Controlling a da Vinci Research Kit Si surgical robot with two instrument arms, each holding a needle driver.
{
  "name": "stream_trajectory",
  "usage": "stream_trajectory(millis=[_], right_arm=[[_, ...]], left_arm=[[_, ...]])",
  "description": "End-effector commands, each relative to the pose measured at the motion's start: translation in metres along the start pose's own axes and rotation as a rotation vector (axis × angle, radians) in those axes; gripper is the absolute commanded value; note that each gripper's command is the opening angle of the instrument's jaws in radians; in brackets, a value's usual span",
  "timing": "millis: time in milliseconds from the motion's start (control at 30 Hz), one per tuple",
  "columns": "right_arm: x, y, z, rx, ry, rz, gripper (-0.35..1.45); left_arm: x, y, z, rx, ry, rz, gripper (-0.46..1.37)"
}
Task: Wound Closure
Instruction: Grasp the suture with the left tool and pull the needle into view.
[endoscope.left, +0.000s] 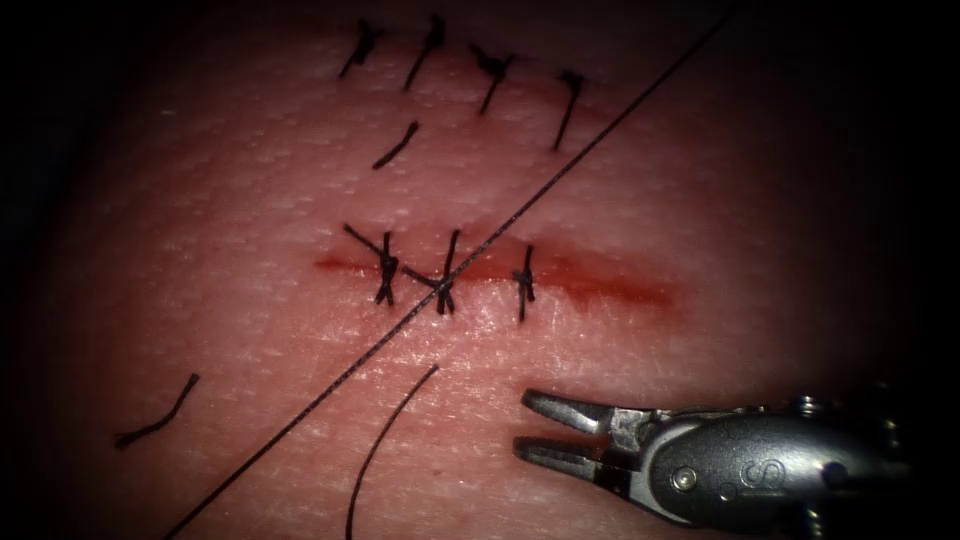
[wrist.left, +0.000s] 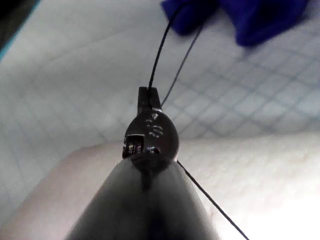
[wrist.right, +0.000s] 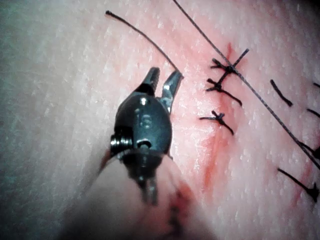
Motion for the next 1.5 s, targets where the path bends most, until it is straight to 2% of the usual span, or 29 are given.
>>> stream_trajectory(millis=[33, 300, 333, 400, 433, 467, 500, 533, 600, 767, 900, 933, 1000, 1100, 1233, 1267, 1300, 1367, 1400, 1433, 1500], right_arm=[[0.0001, 0.0, -0.0001, -0.002, 0.0, 0.0, -0.07], [0.0001, 0.0, 0.0, -0.003, 0.0, 0.0, -0.06], [0.0001, 0.0, 0.0, -0.003, 0.0, 0.0, -0.06], [0.0001, 0.0, 0.0, -0.003, 0.0, 0.0, -0.06], [0.0001, 0.0, 0.0, -0.003, 0.0, 0.0, -0.07], [0.0001, 0.0, 0.0, -0.003, 0.0, 0.0, -0.07], [0.0001, 0.0, 0.0001, -0.004, 0.0, 0.0, -0.06], [0.0001, 0.0, 0.0001, -0.004, 0.0, 0.0, -0.06], [0.0001, -0.0001, 0.0002, -0.004, 0.0, 0.0, -0.05], [0.0002, -0.0001, 0.0001, -0.002, -0.002, 0.0, -0.05], [0.0002, -0.0001, 0.0001, -0.002, -0.002, 0.0, -0.05], [0.0002, -0.0001, 0.0002, -0.002, -0.002, 0.0, -0.05], [0.0002, -0.0001, 0.0002, -0.002, -0.003, 0.0, -0.04], [0.0002, -0.0001, 0.0003, 0.0, -0.001, 0.0, -0.04], [0.0002, -0.0002, 0.0003, -0.001, -0.001, 0.0, -0.05], [0.0002, -0.0002, 0.0003, -0.001, -0.001, 0.0, -0.05], [0.0002, -0.0002, 0.0003, -0.001, -0.001, 0.0, -0.05], [0.0002, -0.0002, 0.0003, -0.001, -0.001, 0.0, -0.05], [0.0002, -0.0001, 0.0003, -0.001, -0.001, 0.0, -0.05], [0.0002, -0.0001, 0.0003, -0.001, -0.001, 0.0, -0.05], [0.0001, -0.0001, 0.0002, 0.002, -0.003, -0.001, -0.06]], left_arm=[[-0.0002, -0.0001, 0.0003, -0.012, 0.003, 0.0, -0.35], [-0.0007, -0.0003, 0.0018, -0.027, 0.015, -0.001, -0.34], [-0.0007, -0.0004, 0.0019, -0.028, 0.016, -0.007, -0.28], [-0.0009, -0.0004, 0.0022, -0.006, 0.005, -0.047, 0.56], [-0.0009, -0.0003, 0.0022, 0.005, -0.001, -0.064, 0.79], [-0.0009, -0.0002, 0.0021, 0.044, -0.021, -0.068, 1.14], [-0.0009, -0.0002, 0.0019, 0.083, -0.041, -0.067, 1.29], [-0.0008, -0.0001, 0.0018, 0.099, -0.05, -0.067, 1.33], [-0.0007, -0.0001, 0.0013, 0.13, -0.066, -0.07, 1.36], [-0.0002, 0.0006, -0.001, 0.093, -0.05, -0.08, 1.36], [0.0001, 0.0016, -0.0038, 0.051, -0.034, -0.101, 1.36], [0.0001, 0.0025, -0.0057, 0.026, -0.026, -0.115, 1.36], [0.0001, 0.0031, -0.007, 0.007, -0.02, -0.117, 1.36], [-0.0002, 0.0052, -0.0108, -0.032, -0.013, -0.112, 1.36], [-0.0003, 0.0075, -0.0166, -0.057, -0.016, -0.109, 1.36], [-0.0004, 0.0077, -0.0175, -0.06, -0.016, -0.109, 1.36], [-0.0004, 0.0083, -0.0195, -0.066, -0.018, -0.116, 1.36], [-0.0004, 0.0088, -0.0211, -0.073, -0.02, -0.122, 1.36], [-0.0006, 0.0096, -0.0233, -0.084, -0.02, -0.127, 1.36], [-0.0006, 0.0099, -0.0242, -0.089, -0.02, -0.132, 1.36], [-0.0009, 0.0115, -0.0276, -0.106, -0.021, -0.135, 1.36]])
